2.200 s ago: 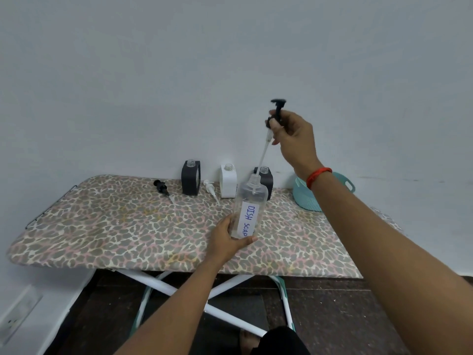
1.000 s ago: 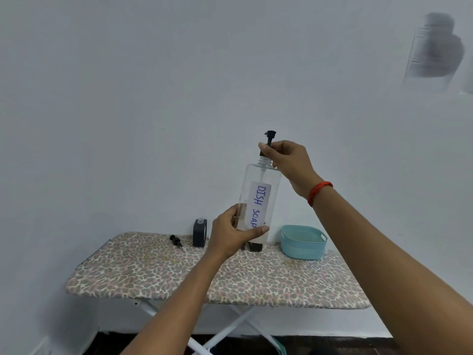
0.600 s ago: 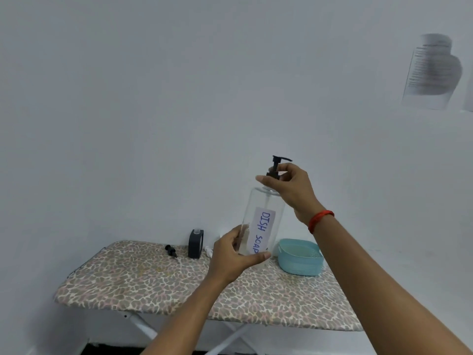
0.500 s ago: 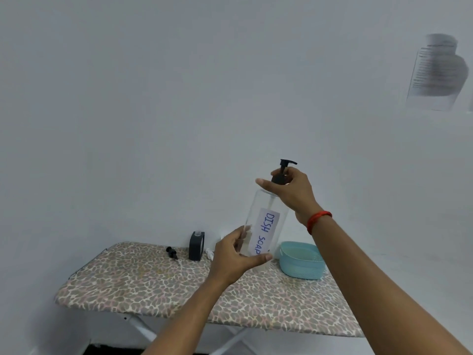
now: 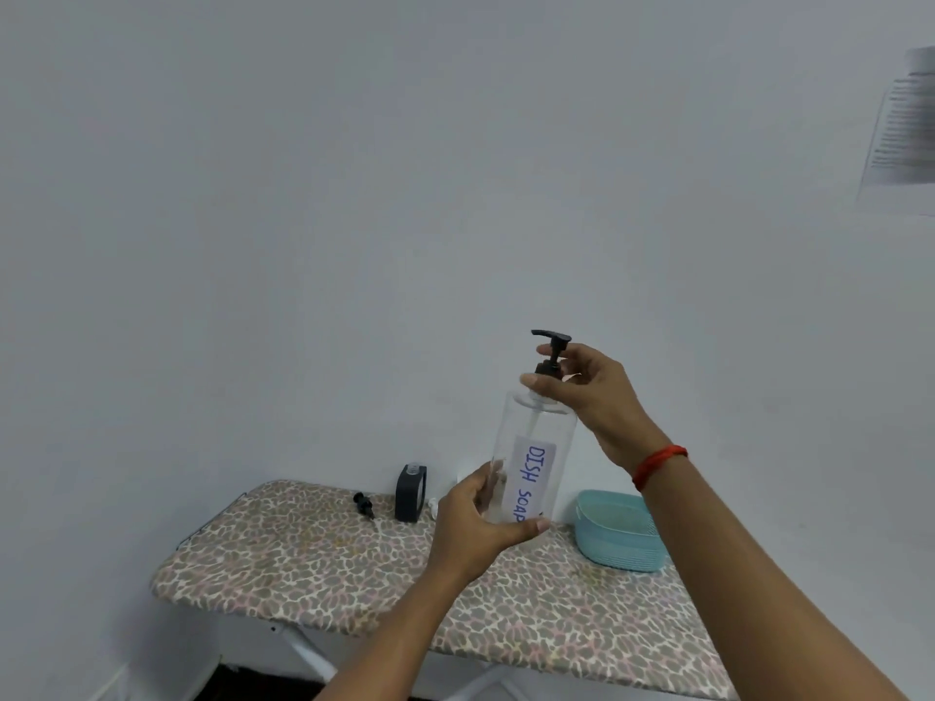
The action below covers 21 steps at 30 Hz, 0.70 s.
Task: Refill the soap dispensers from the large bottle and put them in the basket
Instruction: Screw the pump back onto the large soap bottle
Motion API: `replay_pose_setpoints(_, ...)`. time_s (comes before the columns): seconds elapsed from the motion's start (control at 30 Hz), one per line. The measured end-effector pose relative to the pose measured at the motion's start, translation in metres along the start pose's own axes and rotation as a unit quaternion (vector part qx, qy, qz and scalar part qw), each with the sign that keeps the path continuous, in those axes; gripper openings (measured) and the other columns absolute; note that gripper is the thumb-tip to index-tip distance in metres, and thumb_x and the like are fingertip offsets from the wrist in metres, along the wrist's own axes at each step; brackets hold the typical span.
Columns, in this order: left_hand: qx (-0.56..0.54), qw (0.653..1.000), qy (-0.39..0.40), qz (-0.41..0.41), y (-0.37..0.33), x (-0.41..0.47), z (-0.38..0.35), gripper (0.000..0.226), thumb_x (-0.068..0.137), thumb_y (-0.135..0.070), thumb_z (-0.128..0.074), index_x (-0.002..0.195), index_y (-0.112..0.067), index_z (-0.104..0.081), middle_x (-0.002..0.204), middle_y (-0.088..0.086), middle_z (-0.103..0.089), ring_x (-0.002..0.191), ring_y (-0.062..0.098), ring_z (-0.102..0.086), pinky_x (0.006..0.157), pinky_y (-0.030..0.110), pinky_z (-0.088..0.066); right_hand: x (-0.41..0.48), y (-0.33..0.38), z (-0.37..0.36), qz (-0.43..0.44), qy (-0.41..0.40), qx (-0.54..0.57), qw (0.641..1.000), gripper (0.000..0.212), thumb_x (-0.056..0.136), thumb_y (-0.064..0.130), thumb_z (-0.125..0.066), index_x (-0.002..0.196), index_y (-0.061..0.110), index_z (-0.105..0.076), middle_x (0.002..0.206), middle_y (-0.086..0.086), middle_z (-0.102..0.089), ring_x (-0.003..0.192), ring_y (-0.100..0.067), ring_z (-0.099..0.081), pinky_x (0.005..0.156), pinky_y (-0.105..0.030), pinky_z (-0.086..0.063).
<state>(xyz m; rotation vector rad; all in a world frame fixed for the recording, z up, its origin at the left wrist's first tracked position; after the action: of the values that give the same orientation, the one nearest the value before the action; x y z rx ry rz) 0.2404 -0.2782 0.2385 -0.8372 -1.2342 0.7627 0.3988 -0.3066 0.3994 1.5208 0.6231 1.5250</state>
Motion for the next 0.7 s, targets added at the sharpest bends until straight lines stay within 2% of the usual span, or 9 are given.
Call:
replay_pose_setpoints(0.07,0.009,1.000,0.012,0.003,0.001,-0.002,-0.001,0.097,0.052,-0.060,-0.097,0.136,-0.024,-0.063,0.123,-0.010,-0.073,0.113,0.009,-0.069,0.094,0.031,-0.061,-0.002,0.001,-0.008,-0.012,-0.038,-0.090,0.995,0.048,0.070,0.029,-0.093,0.110,0.018,-0.068,0.095,0.003,-0.063,0.087,-0.013,-0.063,0.078,-0.026,-0.052)
replay_pose_setpoints(0.17,0.016,1.000,0.017,0.020,0.002,-0.004,0.002,0.093,0.054,-0.056,-0.098,0.134,-0.024,-0.065,0.120,-0.009,-0.075,0.110,0.009,-0.070,0.092,0.031,-0.062,-0.002,0.000,-0.011,-0.044,-0.028,-0.092,0.994,0.053,0.073,0.039,-0.089,0.119,0.022,-0.066,0.108,0.004,-0.067,0.098,-0.013,-0.065,0.083,-0.026,-0.049)
replay_pose_setpoints(0.23,0.017,0.999,0.017,0.030,0.005,-0.004,0.008,0.081,0.057,-0.048,-0.100,0.128,-0.025,-0.067,0.115,-0.010,-0.076,0.108,0.009,-0.071,0.089,0.027,-0.061,-0.002,-0.001,-0.010,-0.046,0.027,-0.045,0.998,0.041,0.085,0.032,-0.080,0.122,0.020,-0.068,0.114,0.000,-0.073,0.105,-0.017,-0.069,0.089,-0.029,-0.047)
replay_pose_setpoints(0.3,0.019,0.999,0.022,0.031,0.003,-0.006,0.015,0.066,0.063,-0.032,-0.100,0.122,-0.026,-0.069,0.110,-0.013,-0.076,0.103,0.003,-0.072,0.081,0.018,-0.059,-0.005,-0.001,-0.008,-0.030,0.075,0.009,0.997,0.029,0.094,0.019,-0.069,0.123,0.013,-0.069,0.117,-0.004,-0.075,0.110,-0.015,-0.070,0.093,-0.024,-0.048)
replay_pose_setpoints(0.37,0.012,0.999,0.031,0.029,0.001,-0.007,0.019,0.064,0.066,-0.024,-0.099,0.122,-0.024,-0.068,0.110,-0.014,-0.075,0.099,-0.004,-0.071,0.077,0.014,-0.056,-0.008,-0.001,-0.008,-0.006,0.084,0.030,0.996,0.029,0.097,0.011,-0.065,0.125,0.008,-0.069,0.117,-0.005,-0.076,0.111,-0.015,-0.071,0.091,-0.020,-0.052)
replay_pose_setpoints(0.47,0.006,1.000,0.017,0.016,-0.003,-0.006,0.020,0.068,0.065,-0.031,-0.099,0.125,-0.023,-0.067,0.114,-0.011,-0.075,0.101,0.003,-0.072,0.079,0.018,-0.059,-0.006,0.001,-0.018,0.002,0.020,0.040,0.999,0.037,0.086,0.012,-0.078,0.122,0.008,-0.068,0.111,-0.009,-0.076,0.101,-0.020,-0.074,0.091,-0.026,-0.054)
replay_pose_setpoints(0.53,0.016,1.000,0.002,0.009,-0.004,-0.003,0.019,0.081,0.060,-0.048,-0.098,0.129,-0.024,-0.066,0.118,-0.010,-0.074,0.107,0.007,-0.070,0.086,0.026,-0.062,-0.003,0.005,-0.027,-0.004,-0.036,-0.018,0.999,0.049,0.077,0.023,-0.088,0.119,0.014,-0.066,0.108,-0.004,-0.073,0.090,-0.015,-0.070,0.083,-0.025,-0.053)
replay_pose_setpoints(0.6,0.028,1.000,-0.001,-0.008,-0.006,0.000,0.019,0.091,0.055,-0.059,-0.095,0.133,-0.025,-0.063,0.122,-0.011,-0.072,0.111,0.008,-0.068,0.090,0.027,-0.061,-0.001,0.010,-0.034,-0.011,-0.080,-0.089,0.993,0.056,0.071,0.035,-0.091,0.116,0.020,-0.063,0.104,0.004,-0.063,0.089,-0.007,-0.063,0.075,-0.020,-0.048)
replay_pose_setpoints(0.7,0.029,0.999,0.026,0.004,-0.006,0.006,0.024,0.087,0.059,-0.051,-0.098,0.134,-0.023,-0.065,0.119,-0.008,-0.074,0.109,0.011,-0.070,0.090,0.030,-0.062,0.003,0.016,-0.030,-0.024,-0.046,-0.074,0.996,0.055,0.077,0.038,-0.087,0.122,0.020,-0.063,0.111,0.002,-0.065,0.098,-0.005,-0.064,0.080,-0.021,-0.047)
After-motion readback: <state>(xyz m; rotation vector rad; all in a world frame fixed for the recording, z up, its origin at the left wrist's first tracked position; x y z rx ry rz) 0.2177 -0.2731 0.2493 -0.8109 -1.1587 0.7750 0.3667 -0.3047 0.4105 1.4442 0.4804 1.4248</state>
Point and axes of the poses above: each hand's wrist, its own x-axis towards the middle knuckle, its own z-axis out of the back of the hand, y = z × x, the point moved 1 cm from there along x, towards the middle knuckle
